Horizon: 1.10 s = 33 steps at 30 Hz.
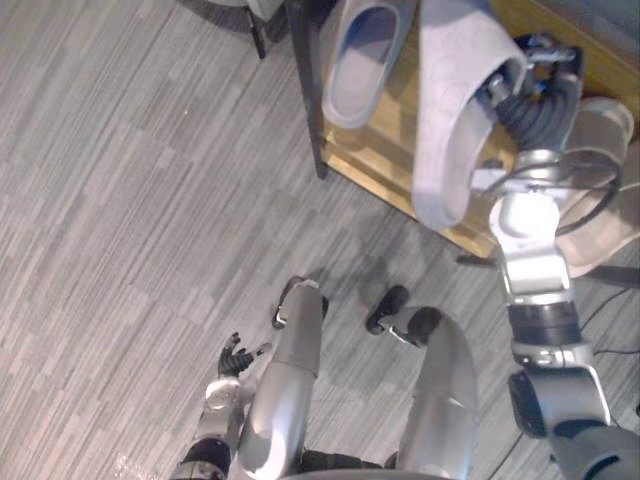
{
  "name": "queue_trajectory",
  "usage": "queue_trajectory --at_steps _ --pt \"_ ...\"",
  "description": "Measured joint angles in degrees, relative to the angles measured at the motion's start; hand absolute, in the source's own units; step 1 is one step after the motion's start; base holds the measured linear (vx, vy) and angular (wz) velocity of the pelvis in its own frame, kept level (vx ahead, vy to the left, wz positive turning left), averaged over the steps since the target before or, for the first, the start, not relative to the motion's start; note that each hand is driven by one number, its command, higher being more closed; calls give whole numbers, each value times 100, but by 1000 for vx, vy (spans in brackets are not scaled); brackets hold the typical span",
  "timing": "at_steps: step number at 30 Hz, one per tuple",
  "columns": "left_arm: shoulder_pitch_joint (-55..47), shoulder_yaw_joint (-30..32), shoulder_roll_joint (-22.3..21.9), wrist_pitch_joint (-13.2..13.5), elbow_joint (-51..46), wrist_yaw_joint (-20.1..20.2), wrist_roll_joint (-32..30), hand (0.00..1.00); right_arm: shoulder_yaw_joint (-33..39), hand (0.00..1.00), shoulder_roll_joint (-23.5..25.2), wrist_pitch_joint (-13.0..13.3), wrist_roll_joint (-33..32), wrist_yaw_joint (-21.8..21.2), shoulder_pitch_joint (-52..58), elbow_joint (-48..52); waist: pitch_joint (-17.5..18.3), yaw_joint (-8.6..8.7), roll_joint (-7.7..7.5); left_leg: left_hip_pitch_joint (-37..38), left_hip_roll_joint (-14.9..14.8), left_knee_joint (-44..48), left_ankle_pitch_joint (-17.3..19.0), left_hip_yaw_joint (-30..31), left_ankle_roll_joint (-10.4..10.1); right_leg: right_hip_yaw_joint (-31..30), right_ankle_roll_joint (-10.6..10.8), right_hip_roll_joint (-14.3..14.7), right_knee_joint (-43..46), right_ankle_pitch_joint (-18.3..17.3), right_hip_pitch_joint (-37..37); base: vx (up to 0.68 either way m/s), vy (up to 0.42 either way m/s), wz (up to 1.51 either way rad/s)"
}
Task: Organize the slippers on the shoe rack
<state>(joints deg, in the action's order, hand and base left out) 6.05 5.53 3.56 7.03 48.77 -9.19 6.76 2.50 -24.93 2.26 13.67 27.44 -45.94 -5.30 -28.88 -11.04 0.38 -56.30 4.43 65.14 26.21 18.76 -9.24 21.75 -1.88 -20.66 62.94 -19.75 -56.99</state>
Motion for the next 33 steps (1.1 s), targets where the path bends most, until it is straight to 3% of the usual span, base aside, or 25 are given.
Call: queue_trajectory --at_steps 4,8,16,19,20,27,33 --pt "-4 -44 -17 3 -139 -87 11 0 189 100 3 -355 24 162 -582 -909 7 -123 -3 -269 42 104 -24 106 -49 110 -70 -69 144 -69 -196 4 3 14" --pt "-3 -45 -25 4 -191 -185 11 0 190 100 16 -513 21 248 -987 -1695 16 -175 -13 -435 73 195 -30 112 -59 132 -103 -138 266 -103 -342 7 12 7" --pt "7 -46 -24 11 -187 -438 18 0 192 100 11 -557 -11 493 -1580 -2953 48 -214 -24 -690 116 264 -68 194 -131 169 -111 -170 348 -108 -570 -1 23 3" --pt "24 -100 -21 24 -73 -487 20 0 191 100 13 -570 -31 632 -1705 -3242 235 -281 -39 -815 122 269 -84 212 -160 178 -131 -177 378 -119 -699 0 0 0" --pt "29 -125 -22 37 -74 -536 21 0 192 0 13 -567 -33 719 -1707 -3321 252 -311 -39 -814 121 265 -88 221 -165 185 -137 -178 384 -123 -700 0 0 0" --pt "87 -234 -15 95 -70 -591 126 0 556 0 22 -679 -272 1131 -1699 -3375 264 -407 -36 -813 200 97 -197 298 -253 255 -139 -260 346 -124 -691 1 27 10" --pt "141 -230 -12 97 28 -655 131 0 640 0 126 -737 -423 1182 -1603 -2896 264 -401 -36 -731 195 -15 -250 325 -310 281 -176 -246 264 -99 -616 13 35 3"
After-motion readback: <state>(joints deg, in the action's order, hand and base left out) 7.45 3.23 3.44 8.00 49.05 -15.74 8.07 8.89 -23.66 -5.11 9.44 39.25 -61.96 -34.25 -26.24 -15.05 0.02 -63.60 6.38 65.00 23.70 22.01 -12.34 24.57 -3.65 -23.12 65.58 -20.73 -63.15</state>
